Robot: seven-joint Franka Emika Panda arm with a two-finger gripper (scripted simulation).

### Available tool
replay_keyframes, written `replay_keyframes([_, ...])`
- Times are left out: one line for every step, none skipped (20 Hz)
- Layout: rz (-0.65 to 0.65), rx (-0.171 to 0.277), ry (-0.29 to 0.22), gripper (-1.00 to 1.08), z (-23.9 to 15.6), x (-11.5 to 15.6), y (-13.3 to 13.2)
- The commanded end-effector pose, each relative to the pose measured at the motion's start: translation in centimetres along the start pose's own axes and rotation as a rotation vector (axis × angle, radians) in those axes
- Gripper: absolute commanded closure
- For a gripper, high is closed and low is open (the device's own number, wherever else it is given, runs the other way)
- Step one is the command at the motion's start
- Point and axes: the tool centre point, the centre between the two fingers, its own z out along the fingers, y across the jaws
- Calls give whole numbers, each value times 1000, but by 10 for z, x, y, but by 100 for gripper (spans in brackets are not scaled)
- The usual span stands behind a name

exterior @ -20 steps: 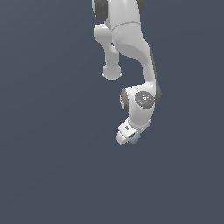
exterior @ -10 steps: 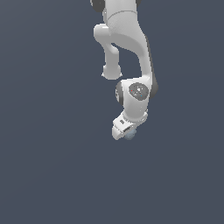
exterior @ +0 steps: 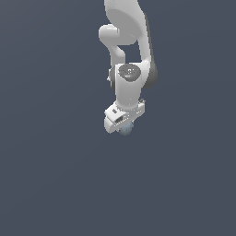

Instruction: Pick up the object and move it to a goal position.

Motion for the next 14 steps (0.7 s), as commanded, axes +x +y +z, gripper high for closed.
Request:
replay_keyframes([0, 0, 0, 108, -19, -19, 8])
replay_keyframes([0, 0, 1, 108, -27, -26, 11])
replay_keyframes([0, 0, 1, 108, -34, -34, 14])
replay_keyframes([0, 0, 1, 108, -42, -41, 17])
replay_keyframes([0, 1, 1, 108, -50, -49, 20])
replay_keyframes([0, 1, 1, 108, -58, -57, 23])
replay_keyframes([0, 1, 2, 108, -66, -64, 27])
replay_keyframes([0, 2, 2, 108, -75, -72, 30])
replay_keyframes([0, 2, 2, 108, -83, -81, 34])
replay_keyframes([0, 2, 3, 108, -92, -89, 37])
replay_keyframes([0, 2, 3, 108, -101, -97, 41])
replay_keyframes([0, 2, 3, 108, -109, -105, 44])
replay_keyframes([0, 3, 4, 108, -118, -113, 48])
replay_keyframes([0, 3, 4, 108, -126, -121, 51])
